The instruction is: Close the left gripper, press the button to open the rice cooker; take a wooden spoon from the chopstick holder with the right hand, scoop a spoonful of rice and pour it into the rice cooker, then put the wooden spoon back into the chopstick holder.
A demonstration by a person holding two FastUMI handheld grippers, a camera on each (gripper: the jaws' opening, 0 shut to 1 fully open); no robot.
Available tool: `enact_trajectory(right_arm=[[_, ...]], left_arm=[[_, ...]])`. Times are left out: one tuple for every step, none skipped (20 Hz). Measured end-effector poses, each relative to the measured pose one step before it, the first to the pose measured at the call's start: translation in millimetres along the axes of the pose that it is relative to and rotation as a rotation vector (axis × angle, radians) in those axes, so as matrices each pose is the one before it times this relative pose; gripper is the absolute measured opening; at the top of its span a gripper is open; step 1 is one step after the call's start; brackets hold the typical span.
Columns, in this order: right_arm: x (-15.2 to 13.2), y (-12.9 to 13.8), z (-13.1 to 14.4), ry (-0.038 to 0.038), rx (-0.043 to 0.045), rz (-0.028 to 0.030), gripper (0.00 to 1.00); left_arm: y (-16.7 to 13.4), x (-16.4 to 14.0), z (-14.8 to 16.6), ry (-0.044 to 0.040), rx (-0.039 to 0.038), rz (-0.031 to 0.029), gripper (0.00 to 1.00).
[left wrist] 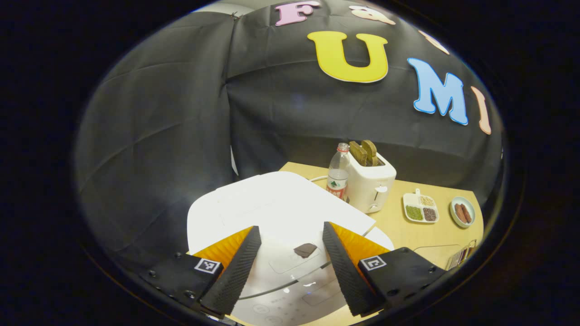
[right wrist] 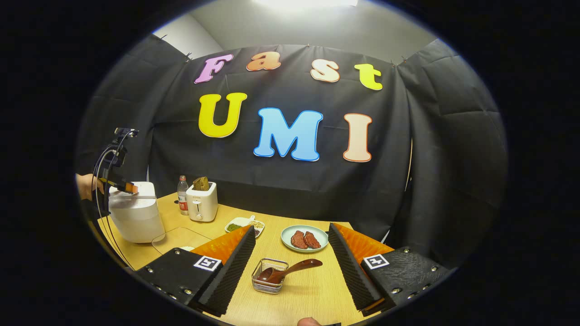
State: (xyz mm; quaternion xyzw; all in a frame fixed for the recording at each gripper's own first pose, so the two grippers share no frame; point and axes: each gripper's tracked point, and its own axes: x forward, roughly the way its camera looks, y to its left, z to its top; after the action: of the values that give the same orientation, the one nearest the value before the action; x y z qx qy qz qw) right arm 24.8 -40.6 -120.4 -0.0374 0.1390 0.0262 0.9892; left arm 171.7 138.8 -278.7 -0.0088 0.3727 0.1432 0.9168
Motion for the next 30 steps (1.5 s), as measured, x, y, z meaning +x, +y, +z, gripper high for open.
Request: enact_trajectory(right_arm=[[-0.56, 0.45, 0.78, -0.00239, -0.00393, -0.00083, 0.98], [-0.15, 1.13, 0.65, -0.00239, -0.00043, 0.00095, 0.98], [-0.73, 1.16, -0.18, 0.00054, 0.00246, 0.00151, 0.98], [-0.21, 0.89, -0.12, -0.00018, 0.00472, 0.00188, 0.98], [-0.65, 1.68, 2.18, -0.00198, 0.00615, 0.00222, 0.98], [-0.12, 1.11, 4.81, -0.00746, 0.00608, 0.00213, 0.98], [-1.04, 1.28, 6.80, -0.01324, 0.00466, 0.00254, 0.98], [-0.85, 1.42, 8.06, -0.01600, 0.00344, 0.00369, 0.98], [-0.68, 1.70, 7.14, -0.01455, 0.00266, 0.00442, 0.98], [-0.49, 3.54, 7.14, -0.01227, 0.00316, 0.00423, 0.98], [0.44, 3.36, 6.37, -0.01105, 0.00488, 0.00360, 0.98], [0.36, 3.83, 6.00, -0.01085, 0.00714, 0.00637, 0.98], [-0.48, 4.83, 5.91, -0.00996, 0.00925, 0.00670, 0.98], [1.12, 5.70, 3.39, -0.00406, 0.01183, 0.00859, 0.98], [0.84, 7.60, 2.30, 0.00113, 0.01492, 0.01134, 0.96], [0.19, 5.50, 1.13, 0.00082, 0.01522, 0.00663, 0.98], [0.28, 5.55, 0.53, -0.00015, 0.01447, 0.00460, 0.96], [0.12, 6.65, 2.22, -0.00234, 0.01299, 0.00774, 0.98], [-0.46, 6.66, 1.03, -0.00287, 0.00731, 0.00791, 0.98], [-0.49, 4.19, 0.66, -0.00350, 0.00101, 0.00406, 0.98], [-0.90, 3.48, 1.96, -0.00712, -0.00231, -0.00029, 0.98], [-0.49, 2.10, 0.91, -0.00787, -0.00209, -0.00516, 0.98], [-1.71, 3.25, 1.24, -0.00827, 0.00161, -0.00038, 0.98], [-1.35, 5.79, -0.15, -0.00528, 0.00310, 0.00555, 0.98], [-0.96, 2.66, -0.26, -0.00467, 0.00441, -0.00027, 0.98], [-0.47, 0.50, 0.53, -0.00490, 0.00510, -0.00592, 0.98], [0.05, 0.92, 0.19, -0.00277, 0.00826, -0.00545, 0.98], [0.30, 2.12, -0.85, -0.00023, 0.00971, 0.00361, 0.98], [0.94, 2.09, -0.02, -0.00009, 0.00780, 0.00405, 0.98], [0.27, -0.76, -0.30, 0.00072, 0.00536, -0.00121, 0.98]], left_arm=[[-1.08, 0.08, -5.72, 0.02611, -0.00319, 0.00436, 0.96], [0.32, 4.24, 7.71, -0.02590, 0.01765, -0.00232, 0.98], [-1.35, -2.04, -5.07, 0.02167, -0.00013, -0.00347, 0.96], [-0.34, -0.52, 5.02, -0.01805, -0.01139, -0.00442, 0.96], [-0.82, -1.40, 0.97, -0.00629, -0.00701, -0.00775, 0.98], [1.50, -3.16, 1.50, -0.01439, 0.00116, -0.01002, 0.98], [-0.28, -4.61, 2.98, -0.01298, -0.00987, -0.00680, 0.98], [-1.34, -7.75, 8.57, -0.04248, 0.00085, -0.00568, 0.98], [-1.57, -8.94, 13.96, -0.05537, 0.02089, -0.00814, 0.98], [-1.93, -11.15, 12.72, -0.05610, 0.02872, -0.00903, 0.98], [-3.88, -12.90, 15.46, -0.05938, 0.01970, -0.01819, 0.98], [-8.59, -14.43, 17.42, -0.05683, 0.00855, -0.02537, 0.98], [-9.06, -13.83, 19.04, -0.05662, 0.00804, -0.02358, 0.99], [-8.04, -13.58, 16.57, -0.05112, 0.00871, -0.01941, 0.98], [-7.36, -11.14, 14.06, -0.04555, 0.00352, -0.02366, 0.97], [-8.48, -10.99, 13.00, -0.03726, -0.00046, -0.01944, 0.97], [-8.78, -10.25, 10.38, -0.02550, -0.00581, -0.02007, 0.97], [-8.79, -10.07, 5.61, -0.01928, -0.01087, -0.02277, 0.99], [-8.21, -8.93, 5.33, -0.01251, -0.01559, -0.01879, 0.98], [-5.70, -11.55, 4.80, -0.00699, -0.01920, -0.01719, 0.99], [-6.10, -8.85, 2.50, -0.00364, -0.01930, -0.01261, 0.99], [-4.02, -12.79, 3.47, -0.01043, -0.01143, -0.00250, 0.99], [-0.75, -8.61, 3.20, -0.01590, 0.00011, 0.00914, 0.96], [0.91, -8.15, 4.11, -0.02183, 0.00439, 0.01129, 0.98], [-1.03, -5.87, 4.76, -0.02704, 0.01396, 0.00313, 0.98], [-3.20, -7.12, 3.58, -0.02350, 0.01861, -0.00070, 0.99], [-4.06, -6.20, 4.92, -0.01536, 0.01813, -0.00322, 0.97], [-4.32, -10.44, 5.11, -0.00579, 0.01079, -0.00997, 0.99], [-2.55, -1.85, 2.83, -0.00172, 0.00182, -0.00493, 0.97], [-1.58, -0.89, 1.23, -0.00175, -0.00312, -0.00045, 0.97]])
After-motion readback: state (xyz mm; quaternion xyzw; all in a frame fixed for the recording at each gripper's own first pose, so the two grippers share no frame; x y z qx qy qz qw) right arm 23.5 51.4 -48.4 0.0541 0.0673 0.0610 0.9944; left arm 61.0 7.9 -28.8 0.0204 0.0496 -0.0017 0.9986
